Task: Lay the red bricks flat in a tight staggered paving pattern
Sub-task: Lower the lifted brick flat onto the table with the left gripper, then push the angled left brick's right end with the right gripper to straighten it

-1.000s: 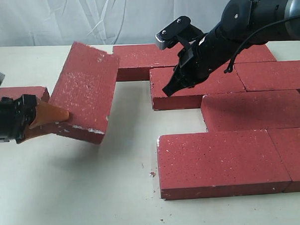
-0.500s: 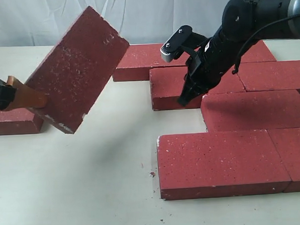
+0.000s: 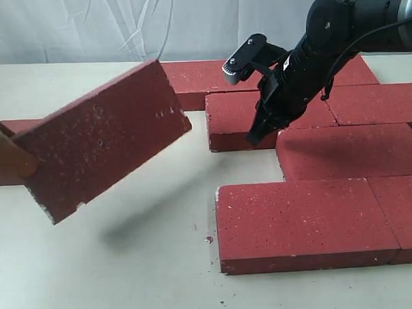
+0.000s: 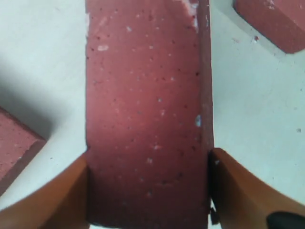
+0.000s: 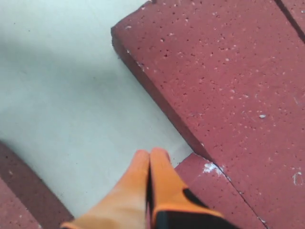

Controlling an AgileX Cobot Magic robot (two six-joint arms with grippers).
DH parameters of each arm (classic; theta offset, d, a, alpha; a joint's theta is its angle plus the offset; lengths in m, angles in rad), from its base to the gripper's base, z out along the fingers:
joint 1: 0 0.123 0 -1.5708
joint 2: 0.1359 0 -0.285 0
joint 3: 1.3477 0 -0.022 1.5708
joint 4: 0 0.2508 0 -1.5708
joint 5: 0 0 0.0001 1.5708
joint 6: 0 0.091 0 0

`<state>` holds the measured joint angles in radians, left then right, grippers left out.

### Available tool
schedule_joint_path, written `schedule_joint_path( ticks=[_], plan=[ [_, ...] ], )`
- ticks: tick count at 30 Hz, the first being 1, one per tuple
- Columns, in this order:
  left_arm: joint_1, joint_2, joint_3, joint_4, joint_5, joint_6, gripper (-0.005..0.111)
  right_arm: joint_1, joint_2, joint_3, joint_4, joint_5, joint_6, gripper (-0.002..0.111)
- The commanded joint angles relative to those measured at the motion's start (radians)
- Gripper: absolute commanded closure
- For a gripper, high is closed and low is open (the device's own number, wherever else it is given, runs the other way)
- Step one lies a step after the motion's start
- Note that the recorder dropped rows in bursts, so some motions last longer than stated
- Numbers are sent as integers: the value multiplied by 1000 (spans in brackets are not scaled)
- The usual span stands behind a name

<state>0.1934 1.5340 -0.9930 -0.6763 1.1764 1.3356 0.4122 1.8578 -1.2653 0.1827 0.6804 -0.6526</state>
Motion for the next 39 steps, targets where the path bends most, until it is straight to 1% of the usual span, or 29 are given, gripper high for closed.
schedule_joint_path(
  ticks=[1, 3, 5, 6, 10, 11, 13, 16, 23, 25, 27, 28, 29, 30, 31, 32, 34, 35, 36, 39],
  plan=[
    [-6, 87, -7, 5, 1, 125, 107, -4, -10, 3, 4, -20, 2, 109],
    [-6, 112, -7, 5, -24, 123, 105, -4, -10, 3, 7, -33, 2, 109],
    [-6, 125, -7, 5, -58, 119, 95, -4, -10, 3, 12, -43, 2, 109],
    [-6, 127, -7, 5, -67, 120, 87, -4, -10, 3, 11, -45, 2, 109],
    [-6, 127, -7, 45, -81, 112, 47, -4, -10, 3, 14, -47, 2, 109],
    [-6, 127, -7, 53, -98, 85, 40, -4, -10, 3, 17, -51, 2, 109],
    [-6, 127, -7, 69, -148, 15, 37, -4, -10, 3, 29, -58, 2, 109],
    [-6, 127, -12, 112, -210, -136, 38, -4, -10, 3, 36, -65, 2, 109],
    [-6, 75, -55, 225, -235, -391, 38, -4, -10, 3, 75, -100, 2, 109],
    [-6, 36, -68, 279, -255, -498, 41, -4, -10, 3, 115, -124, 2, 109],
    [-6, -2, -71, 341, -274, -645, 48, -4, -4, 3, 169, -162, -9, 109],
    [-6, -23, -71, 393, -282, -759, 54, -4, 3, 3, 202, -191, -9, 109],
    [-6, -40, -71, 428, -274, -835, 59, -2, 12, 3, 236, -222, -9, 109],
    [-6, -52, -71, 470, -242, -903, 64, -2, 20, 3, 273, -256, -9, 109],
    [-6, -66, -71, 509, -191, -979, 74, 5, 34, 3, 304, -290, -25, 109],
    [-6, -71, -71, 542, -135, -1008, 81, 9, 48, 3, 325, -317, -56, 109],
    [-6, -79, -71, 565, -26, -1022, 100, 31, 77, 3, 363, -345, -133, 109],
    [-6, -79, -66, 565, 9, -1015, 106, 42, 93, 1, 392, -356, -180, 109],
    [-6, -84, -52, 561, 39, -1015, 106, 55, 107, -6, 419, -361, -220, 109],
    [-27, -95, 18, 558, 45, -1017, 107, 89, 143, -40, 437, -338, -262, 109]
  ],
)
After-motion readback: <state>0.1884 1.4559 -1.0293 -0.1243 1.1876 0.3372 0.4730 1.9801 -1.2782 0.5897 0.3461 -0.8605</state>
